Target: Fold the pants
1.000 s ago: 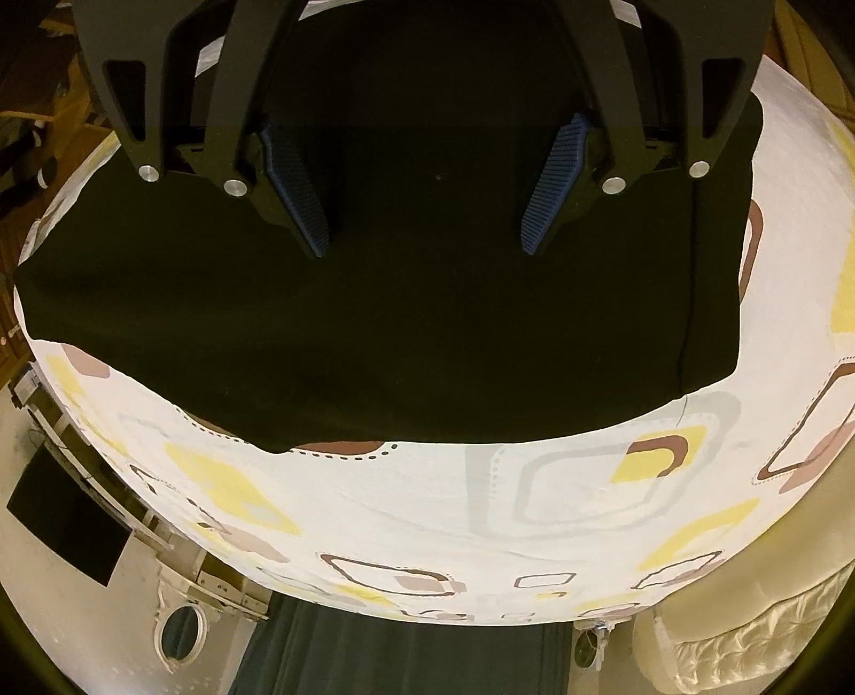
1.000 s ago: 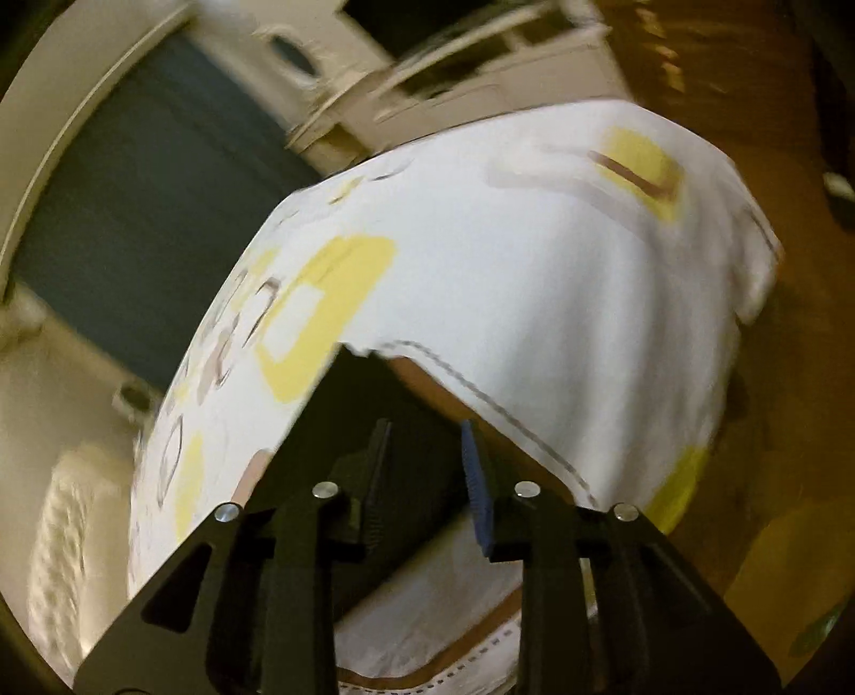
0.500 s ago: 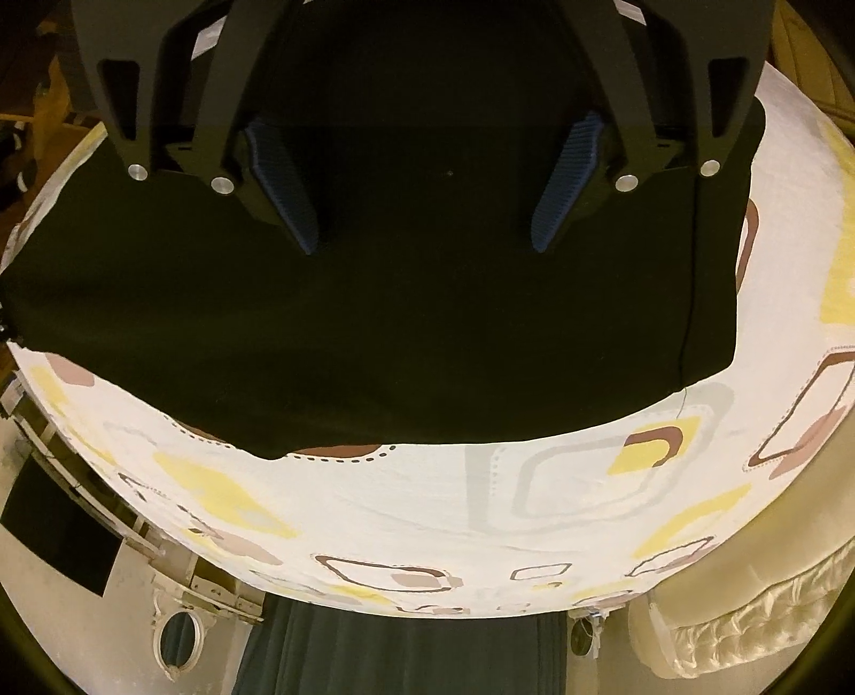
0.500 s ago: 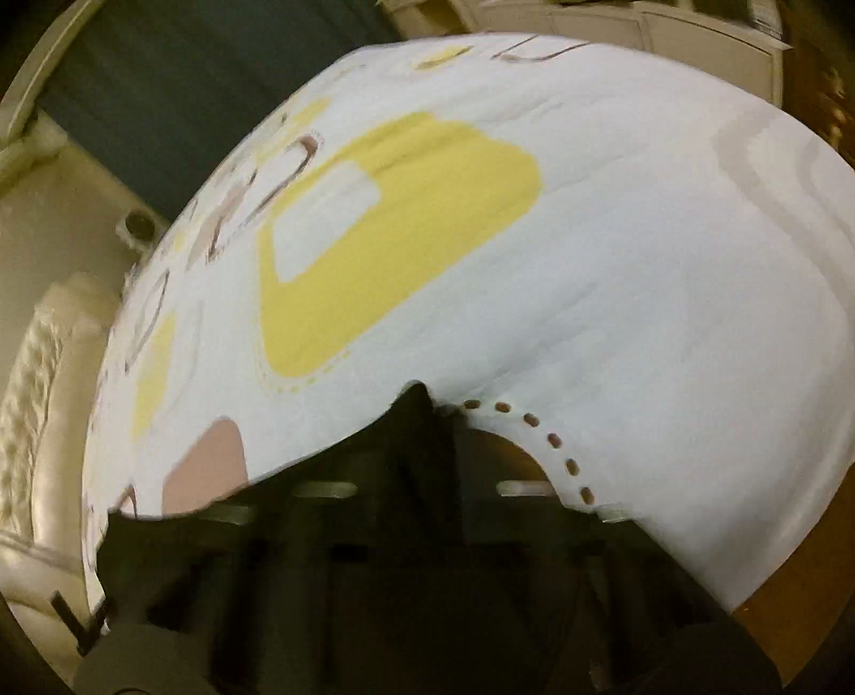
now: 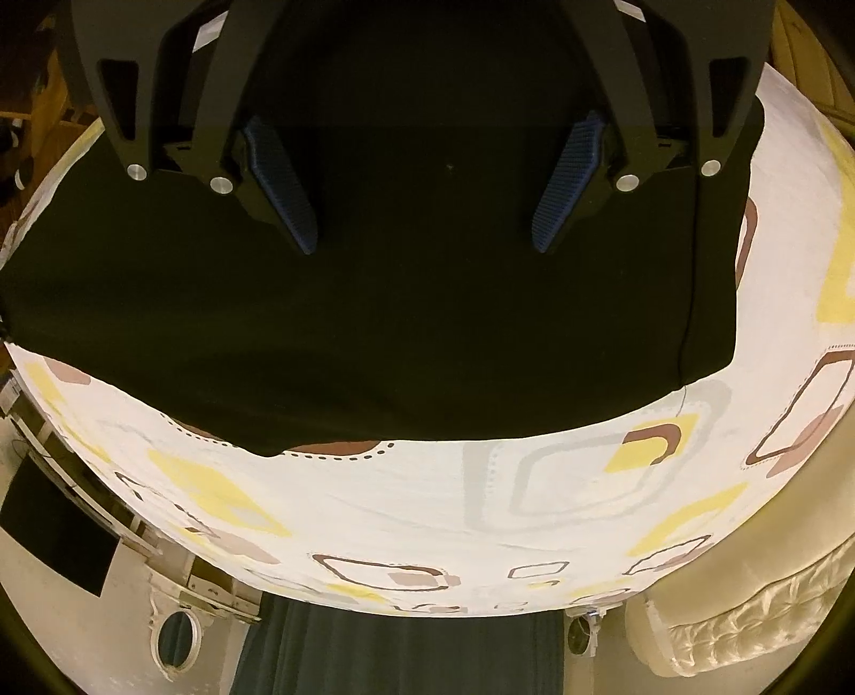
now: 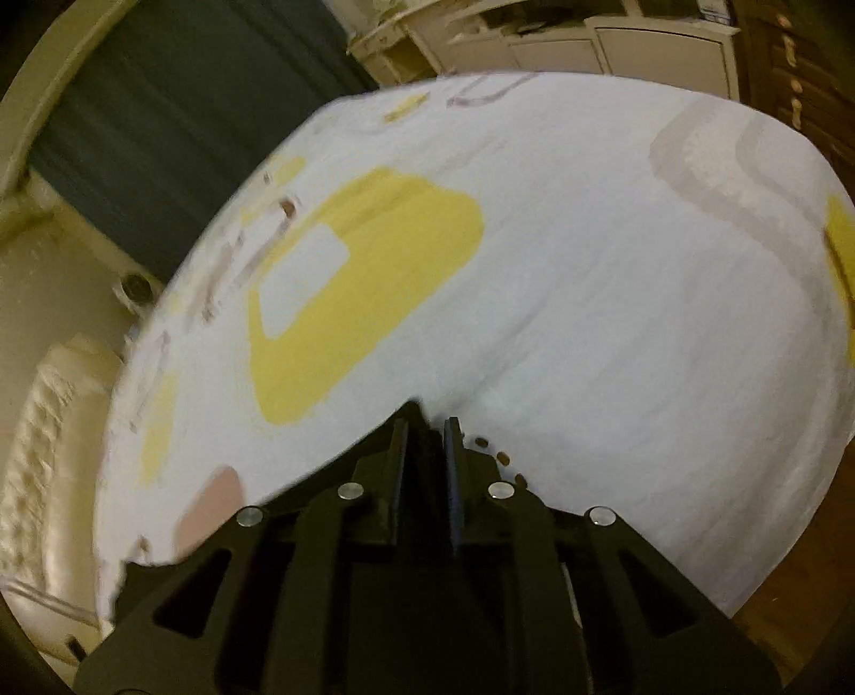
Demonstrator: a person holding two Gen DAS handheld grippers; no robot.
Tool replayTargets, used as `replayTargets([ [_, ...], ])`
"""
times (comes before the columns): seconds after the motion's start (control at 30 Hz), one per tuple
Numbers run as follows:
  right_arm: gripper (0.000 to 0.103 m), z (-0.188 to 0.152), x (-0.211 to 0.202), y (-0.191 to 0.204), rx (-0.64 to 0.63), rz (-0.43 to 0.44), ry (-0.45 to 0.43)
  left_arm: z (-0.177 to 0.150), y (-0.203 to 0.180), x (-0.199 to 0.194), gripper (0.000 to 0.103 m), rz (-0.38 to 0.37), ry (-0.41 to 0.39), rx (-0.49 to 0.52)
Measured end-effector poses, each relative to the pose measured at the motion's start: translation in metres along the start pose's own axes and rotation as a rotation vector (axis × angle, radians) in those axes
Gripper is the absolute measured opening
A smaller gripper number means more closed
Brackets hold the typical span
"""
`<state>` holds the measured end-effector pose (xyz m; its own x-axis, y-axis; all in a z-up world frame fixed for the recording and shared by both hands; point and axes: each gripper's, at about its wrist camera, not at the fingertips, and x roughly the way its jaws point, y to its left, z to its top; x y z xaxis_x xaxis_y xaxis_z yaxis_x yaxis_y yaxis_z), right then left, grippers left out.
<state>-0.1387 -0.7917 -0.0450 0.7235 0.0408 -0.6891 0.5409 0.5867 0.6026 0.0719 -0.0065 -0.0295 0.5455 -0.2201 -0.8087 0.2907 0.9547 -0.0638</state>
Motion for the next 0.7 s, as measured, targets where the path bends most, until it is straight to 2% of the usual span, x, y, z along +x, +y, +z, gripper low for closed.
replayTargets([
  [0.07, 0.044, 0.001, -0.007, -0.008, 0.018, 0.016, 0.033, -0.001, 0.001, -0.002, 0.082, -0.004, -0.004, -0.001],
  [0.13, 0.052, 0.0, -0.015, -0.017, 0.014, 0.028, 0.062, -0.002, 0.003, -0.005, 0.082, -0.006, -0.01, -0.004],
  [0.33, 0.054, -0.016, -0.019, -0.045, 0.067, 0.147, 0.151, -0.002, 0.012, -0.018, 0.082, -0.001, -0.037, -0.028],
  [0.5, 0.065, -0.025, -0.009, -0.048, 0.096, 0.272, 0.186, 0.001, 0.022, -0.025, 0.082, 0.026, -0.041, -0.042],
  [0.57, 0.066, -0.027, -0.004, -0.038, 0.053, 0.271, 0.209, 0.001, 0.025, -0.026, 0.082, 0.031, -0.038, -0.044],
  [0.63, 0.066, -0.029, -0.002, -0.026, -0.01, 0.226, 0.217, 0.002, 0.029, -0.026, 0.082, 0.041, -0.036, -0.051],
  [0.7, 0.06, -0.031, 0.004, -0.012, -0.056, 0.205, 0.254, 0.003, 0.033, -0.026, 0.082, 0.035, -0.029, -0.062],
])
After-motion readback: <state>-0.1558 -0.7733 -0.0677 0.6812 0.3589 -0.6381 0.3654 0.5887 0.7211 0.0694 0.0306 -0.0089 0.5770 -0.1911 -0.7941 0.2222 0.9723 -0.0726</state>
